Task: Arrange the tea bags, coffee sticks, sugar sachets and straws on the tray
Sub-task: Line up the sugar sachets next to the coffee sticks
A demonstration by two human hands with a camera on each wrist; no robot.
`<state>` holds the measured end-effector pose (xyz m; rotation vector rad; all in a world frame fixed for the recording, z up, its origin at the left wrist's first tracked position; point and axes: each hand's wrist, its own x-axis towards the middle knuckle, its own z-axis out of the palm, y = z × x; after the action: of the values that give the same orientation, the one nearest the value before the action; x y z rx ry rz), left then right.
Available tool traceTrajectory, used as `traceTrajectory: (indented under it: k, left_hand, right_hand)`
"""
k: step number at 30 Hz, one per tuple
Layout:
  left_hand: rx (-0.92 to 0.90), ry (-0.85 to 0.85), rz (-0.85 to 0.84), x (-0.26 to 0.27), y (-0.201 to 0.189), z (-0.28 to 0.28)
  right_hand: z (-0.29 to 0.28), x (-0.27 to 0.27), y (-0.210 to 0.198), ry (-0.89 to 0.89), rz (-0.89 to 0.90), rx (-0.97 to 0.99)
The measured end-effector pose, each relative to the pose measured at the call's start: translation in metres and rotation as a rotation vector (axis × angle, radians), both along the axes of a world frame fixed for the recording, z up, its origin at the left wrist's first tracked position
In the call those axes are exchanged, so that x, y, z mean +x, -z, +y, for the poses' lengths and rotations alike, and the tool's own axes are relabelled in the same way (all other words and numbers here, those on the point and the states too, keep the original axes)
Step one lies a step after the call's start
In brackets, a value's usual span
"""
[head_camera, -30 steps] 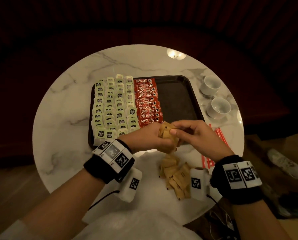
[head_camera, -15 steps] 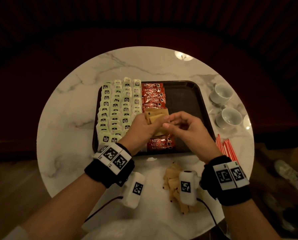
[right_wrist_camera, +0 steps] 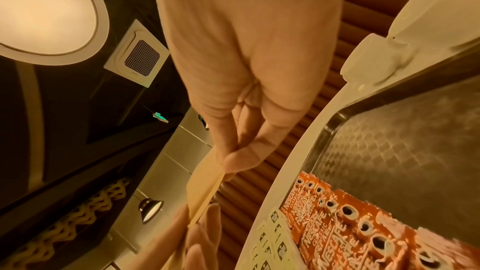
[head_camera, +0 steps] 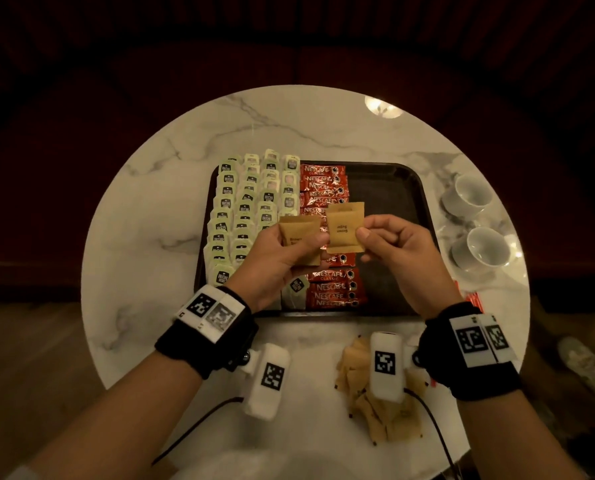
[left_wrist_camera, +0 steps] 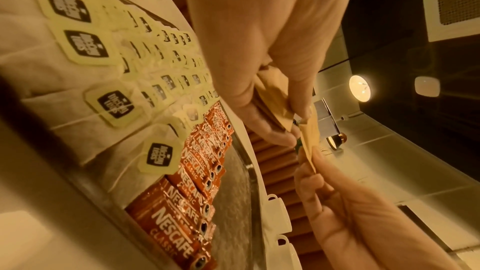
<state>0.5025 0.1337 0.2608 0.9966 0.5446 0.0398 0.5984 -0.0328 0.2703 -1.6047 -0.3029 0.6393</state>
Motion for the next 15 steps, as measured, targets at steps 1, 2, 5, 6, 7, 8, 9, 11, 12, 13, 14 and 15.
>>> traceTrajectory:
  k: [1,2,5,6,7,8,9,11,12,13,14,15]
  left_hand:
    - [0.022,0.008,0.000,0.001,0.000,0.001]
    - [0.042,0.010,-0.001,0.002,0.000,0.002]
    - [0.046,-0.042,0.005,0.006,0.000,0.007]
    - [0.036,-0.060,0.012,0.008,0.000,0.009]
    - [0.026,-0.064,0.023,0.009,-0.001,0.011]
    - [0.016,-0.055,0.037,0.010,-0.001,0.013]
    - [0.011,-0.032,0.049,0.010,-0.002,0.014]
    - [0.046,0.054,0.057,0.010,-0.004,0.015]
    - [0.075,0.101,0.057,0.010,-0.005,0.014]
    - [0.104,0.134,0.054,0.010,-0.005,0.013]
    - [0.128,0.151,0.047,0.010,-0.006,0.013]
    - [0.146,0.151,0.040,0.010,-0.006,0.012]
  right_hand:
    - [0.002,0.002,0.000,-0.014,-0.013,-0.014]
    - [0.004,0.004,0.000,-0.029,-0.028,-0.026]
    - [0.008,0.009,-0.003,-0.082,-0.082,-0.047]
    - [0.009,0.012,-0.005,-0.104,-0.111,-0.064]
    - [0.010,0.014,-0.007,-0.129,-0.141,-0.090]
    - [0.011,0.016,-0.009,-0.161,-0.173,-0.120]
    - [0.013,0.018,-0.011,-0.200,-0.209,-0.157]
    - [0.016,0.023,-0.014,-0.279,-0.311,-0.244]
    - [0.018,0.025,-0.015,-0.309,-0.363,-0.288]
    - [0.020,0.026,-0.017,-0.329,-0.403,-0.318]
    - [0.022,0.027,-0.018,-0.335,-0.424,-0.332]
    - [0.023,0.028,-0.018,-0.328,-0.425,-0.331]
